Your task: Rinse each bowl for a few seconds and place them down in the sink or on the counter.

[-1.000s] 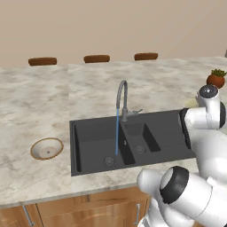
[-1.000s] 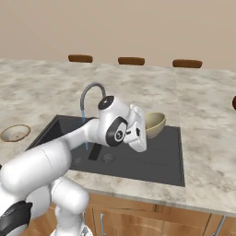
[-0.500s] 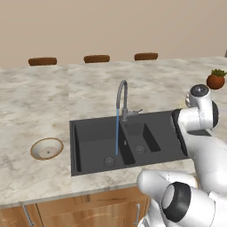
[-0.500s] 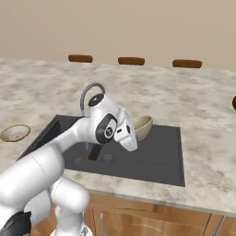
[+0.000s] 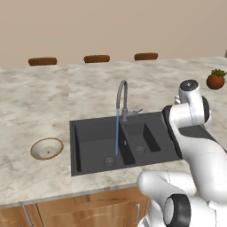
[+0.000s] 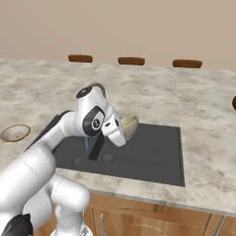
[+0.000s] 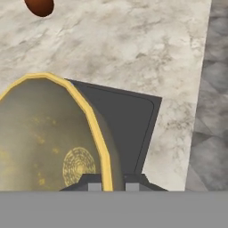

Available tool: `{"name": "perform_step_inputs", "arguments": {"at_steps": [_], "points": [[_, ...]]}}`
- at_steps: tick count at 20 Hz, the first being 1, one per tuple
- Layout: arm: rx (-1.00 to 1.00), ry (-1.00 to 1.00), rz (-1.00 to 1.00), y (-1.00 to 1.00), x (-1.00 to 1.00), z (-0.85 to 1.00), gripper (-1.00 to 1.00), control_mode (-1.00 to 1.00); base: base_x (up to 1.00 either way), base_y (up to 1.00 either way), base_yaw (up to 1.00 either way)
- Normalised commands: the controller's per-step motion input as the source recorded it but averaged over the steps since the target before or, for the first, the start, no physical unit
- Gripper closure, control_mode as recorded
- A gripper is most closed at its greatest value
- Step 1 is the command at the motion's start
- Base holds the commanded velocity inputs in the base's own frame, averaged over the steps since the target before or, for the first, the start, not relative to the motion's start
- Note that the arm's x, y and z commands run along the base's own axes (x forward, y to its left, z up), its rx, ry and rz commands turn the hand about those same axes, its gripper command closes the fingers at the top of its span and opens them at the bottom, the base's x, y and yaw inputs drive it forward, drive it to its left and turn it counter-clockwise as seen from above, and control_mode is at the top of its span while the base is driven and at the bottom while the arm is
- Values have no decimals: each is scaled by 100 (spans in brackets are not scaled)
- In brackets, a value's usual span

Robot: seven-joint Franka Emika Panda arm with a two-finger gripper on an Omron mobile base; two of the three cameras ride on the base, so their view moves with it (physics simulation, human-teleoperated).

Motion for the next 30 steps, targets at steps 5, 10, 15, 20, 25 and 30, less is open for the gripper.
{"name": "perform_step_inputs", "arguments": {"at_steps": [5,10,15,20,25,30], "points": [[0,0,8,48,-1,-1,100,-100,0,0,0],[0,0,8,43,0,-7,100,-100,0,0,0],[0,0,8,32,0,-8,100,-100,0,0,0],[1,0,7,31,0,-4,100,-100,0,0,0],[1,0,6,34,0,-2,100,-100,0,0,0],[5,0,5,28,9,-9,100,-100,0,0,0]]}}
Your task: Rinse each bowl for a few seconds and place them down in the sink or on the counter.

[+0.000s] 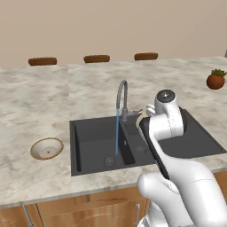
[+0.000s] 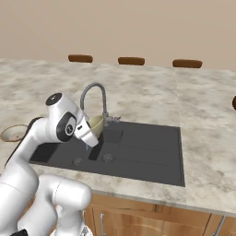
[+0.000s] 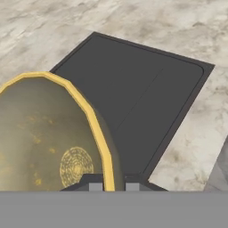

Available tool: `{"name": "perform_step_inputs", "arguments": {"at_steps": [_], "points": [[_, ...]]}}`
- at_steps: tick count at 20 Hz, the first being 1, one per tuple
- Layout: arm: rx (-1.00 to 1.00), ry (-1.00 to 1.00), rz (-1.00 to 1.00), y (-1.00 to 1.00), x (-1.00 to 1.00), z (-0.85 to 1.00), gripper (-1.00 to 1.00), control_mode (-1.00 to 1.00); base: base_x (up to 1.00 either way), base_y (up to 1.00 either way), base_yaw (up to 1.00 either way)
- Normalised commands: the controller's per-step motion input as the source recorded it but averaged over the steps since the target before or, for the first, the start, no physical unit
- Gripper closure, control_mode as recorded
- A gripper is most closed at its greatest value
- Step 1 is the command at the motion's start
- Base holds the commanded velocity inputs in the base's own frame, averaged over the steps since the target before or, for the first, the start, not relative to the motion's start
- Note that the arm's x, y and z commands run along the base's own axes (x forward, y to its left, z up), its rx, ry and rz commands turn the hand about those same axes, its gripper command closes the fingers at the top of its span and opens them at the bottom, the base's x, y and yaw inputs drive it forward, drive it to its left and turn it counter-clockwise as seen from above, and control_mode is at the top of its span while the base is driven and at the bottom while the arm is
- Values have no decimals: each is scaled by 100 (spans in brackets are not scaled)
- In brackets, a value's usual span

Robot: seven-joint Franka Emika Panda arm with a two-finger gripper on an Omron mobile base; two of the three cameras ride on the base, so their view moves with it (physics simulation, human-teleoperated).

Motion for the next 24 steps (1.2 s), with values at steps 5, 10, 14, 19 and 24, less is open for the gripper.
{"name": "perform_step_inputs", "arguments": {"at_steps": [5,10,14,19,24], "points": [[9,0,4,23,21,-19,100,-100,0,0,0],[11,0,3,11,35,-21,100,-100,0,0,0],[8,0,2,14,36,-16,100,-100,0,0,0],[3,0,0,22,32,-16,100,-100,0,0,0],[0,1,0,19,28,-16,100,-100,0,0,0]]}}
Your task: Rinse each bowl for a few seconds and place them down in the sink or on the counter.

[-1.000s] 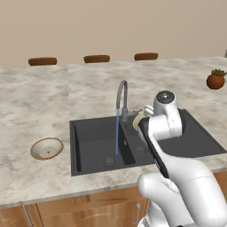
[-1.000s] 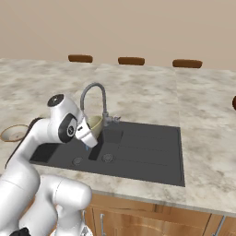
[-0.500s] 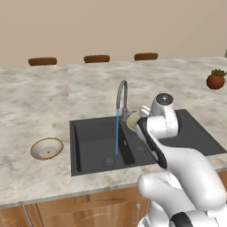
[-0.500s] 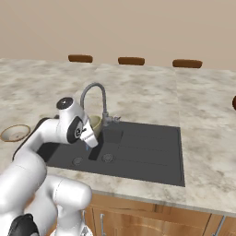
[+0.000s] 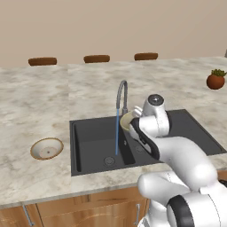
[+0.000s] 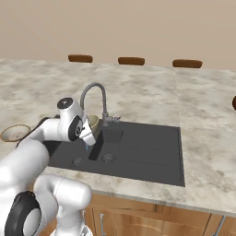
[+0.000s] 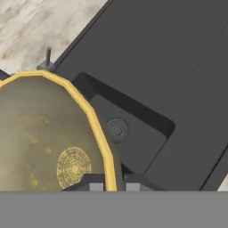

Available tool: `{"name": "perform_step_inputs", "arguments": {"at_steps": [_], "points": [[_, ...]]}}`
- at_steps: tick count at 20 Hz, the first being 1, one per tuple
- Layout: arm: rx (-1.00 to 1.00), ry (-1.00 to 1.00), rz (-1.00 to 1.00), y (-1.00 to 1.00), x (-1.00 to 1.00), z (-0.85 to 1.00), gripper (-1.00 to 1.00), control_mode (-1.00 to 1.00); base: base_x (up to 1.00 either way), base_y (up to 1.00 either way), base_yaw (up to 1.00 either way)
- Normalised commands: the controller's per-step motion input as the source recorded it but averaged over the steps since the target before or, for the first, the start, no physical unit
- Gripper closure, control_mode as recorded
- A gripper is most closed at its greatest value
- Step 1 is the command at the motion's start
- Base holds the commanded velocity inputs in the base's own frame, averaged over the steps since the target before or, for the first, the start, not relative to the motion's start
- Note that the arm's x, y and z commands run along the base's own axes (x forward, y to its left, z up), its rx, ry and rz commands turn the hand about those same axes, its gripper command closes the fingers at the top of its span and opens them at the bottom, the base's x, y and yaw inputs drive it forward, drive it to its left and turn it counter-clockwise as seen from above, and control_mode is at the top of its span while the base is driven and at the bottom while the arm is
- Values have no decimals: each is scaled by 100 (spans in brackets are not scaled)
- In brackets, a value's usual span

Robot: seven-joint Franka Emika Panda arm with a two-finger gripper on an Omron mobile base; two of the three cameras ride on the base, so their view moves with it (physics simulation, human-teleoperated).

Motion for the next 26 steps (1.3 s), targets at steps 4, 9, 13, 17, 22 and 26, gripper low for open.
{"name": "perform_step_inputs", "arguments": {"at_steps": [4,9,13,17,22,26], "points": [[1,1,0,5,30,-22,100,-100,0,0,0],[4,2,0,0,39,-22,100,-100,0,0,0],[4,0,0,0,44,-17,100,-100,0,0,0],[4,0,0,1,35,-15,100,-100,0,0,0],[3,0,0,5,34,-19,100,-100,0,0,0],[4,0,0,6,28,-24,100,-100,0,0,0]]}}
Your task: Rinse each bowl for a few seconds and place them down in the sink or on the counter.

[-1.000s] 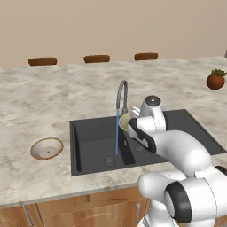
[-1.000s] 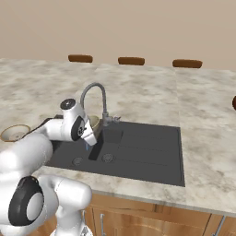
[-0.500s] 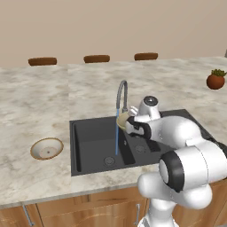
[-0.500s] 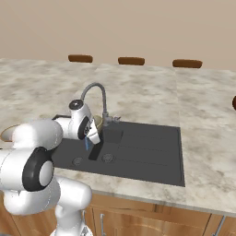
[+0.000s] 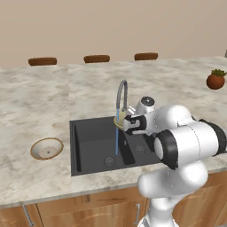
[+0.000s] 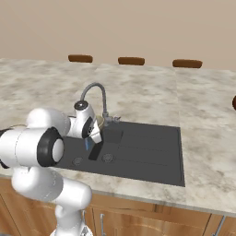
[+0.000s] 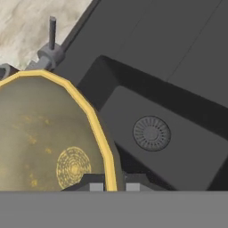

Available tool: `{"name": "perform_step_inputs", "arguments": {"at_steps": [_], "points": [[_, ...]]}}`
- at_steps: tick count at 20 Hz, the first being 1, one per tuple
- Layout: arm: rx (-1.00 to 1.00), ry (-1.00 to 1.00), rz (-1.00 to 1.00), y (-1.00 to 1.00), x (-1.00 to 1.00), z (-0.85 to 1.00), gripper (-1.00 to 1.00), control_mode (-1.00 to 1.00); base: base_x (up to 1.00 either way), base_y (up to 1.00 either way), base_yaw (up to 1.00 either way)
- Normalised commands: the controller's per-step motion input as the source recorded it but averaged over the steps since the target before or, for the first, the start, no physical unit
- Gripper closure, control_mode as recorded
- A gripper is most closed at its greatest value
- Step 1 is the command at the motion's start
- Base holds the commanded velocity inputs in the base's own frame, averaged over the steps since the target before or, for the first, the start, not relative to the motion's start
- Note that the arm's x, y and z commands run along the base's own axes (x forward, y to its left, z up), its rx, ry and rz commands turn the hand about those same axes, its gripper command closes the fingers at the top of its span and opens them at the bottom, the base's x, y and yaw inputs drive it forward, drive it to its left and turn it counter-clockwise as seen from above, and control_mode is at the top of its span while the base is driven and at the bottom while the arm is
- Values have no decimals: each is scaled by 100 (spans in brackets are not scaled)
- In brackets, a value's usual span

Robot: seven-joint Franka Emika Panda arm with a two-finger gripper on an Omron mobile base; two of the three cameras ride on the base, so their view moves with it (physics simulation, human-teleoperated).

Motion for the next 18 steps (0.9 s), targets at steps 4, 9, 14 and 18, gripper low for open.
{"name": "perform_step_inputs", "arguments": {"at_steps": [4,9,14,18], "points": [[4,0,0,10,27,-23,100,-100,0,0,0],[4,0,-1,-26,4,3,100,-100,0,0,0],[4,-1,-1,-41,0,18,100,-100,0,0,0],[1,-3,0,-42,0,25,100,-100,0,0,0]]}}
